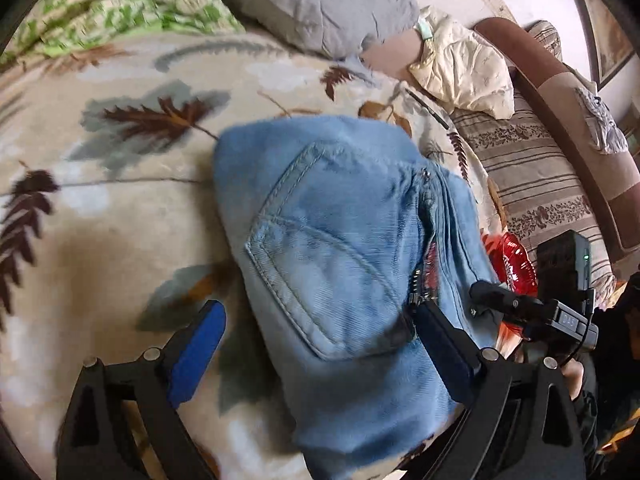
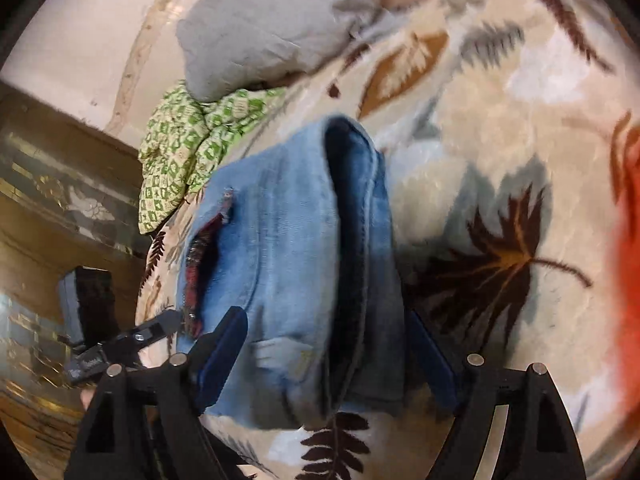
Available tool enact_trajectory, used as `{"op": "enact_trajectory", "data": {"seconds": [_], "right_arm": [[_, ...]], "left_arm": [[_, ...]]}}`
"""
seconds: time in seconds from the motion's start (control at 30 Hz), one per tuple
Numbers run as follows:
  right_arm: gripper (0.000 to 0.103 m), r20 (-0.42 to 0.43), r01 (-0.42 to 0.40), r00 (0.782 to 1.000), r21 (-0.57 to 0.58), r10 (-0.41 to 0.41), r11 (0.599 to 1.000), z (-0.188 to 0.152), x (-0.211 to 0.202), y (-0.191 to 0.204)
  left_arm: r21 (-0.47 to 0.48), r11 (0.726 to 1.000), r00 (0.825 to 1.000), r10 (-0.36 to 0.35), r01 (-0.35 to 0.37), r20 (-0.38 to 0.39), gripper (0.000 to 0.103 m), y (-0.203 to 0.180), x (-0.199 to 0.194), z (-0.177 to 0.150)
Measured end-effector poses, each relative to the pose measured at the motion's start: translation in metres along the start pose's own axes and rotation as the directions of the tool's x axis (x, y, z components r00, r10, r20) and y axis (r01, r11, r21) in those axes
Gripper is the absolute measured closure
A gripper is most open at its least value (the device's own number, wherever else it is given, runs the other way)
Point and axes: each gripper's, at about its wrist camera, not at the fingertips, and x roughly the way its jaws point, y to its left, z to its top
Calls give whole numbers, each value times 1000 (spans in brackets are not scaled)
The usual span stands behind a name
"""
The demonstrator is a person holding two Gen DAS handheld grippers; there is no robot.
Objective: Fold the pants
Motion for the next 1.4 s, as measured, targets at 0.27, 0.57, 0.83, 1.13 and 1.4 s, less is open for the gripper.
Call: {"op": "enact_trajectory", "data": {"seconds": [0.27,0.57,0.83,1.13,1.4], "right_arm": [[19,-61,-100,993,32,102,994,0,16,-1],[43,-42,-5,999,-4,5,1000,-1,30,0],[68,14,71,997,-123,-70,990,-3,18,31],[70,126,34,992,-166,-13,986,-1,-16,74],[70,220,74,975,-212,-26,974,-3,29,133]], "left_arm": [[-67,986,985,-159,155,-69,8,5,9,-2],[-54,989,986,-141,137,-90,9,3,29,-12],[59,994,993,-88,92,-76,60,-23,15,-6],[188,976,993,-117,112,14,64,-28,-46,15],[238,971,1000,-12,12,2,62,23,-51,40]]}}
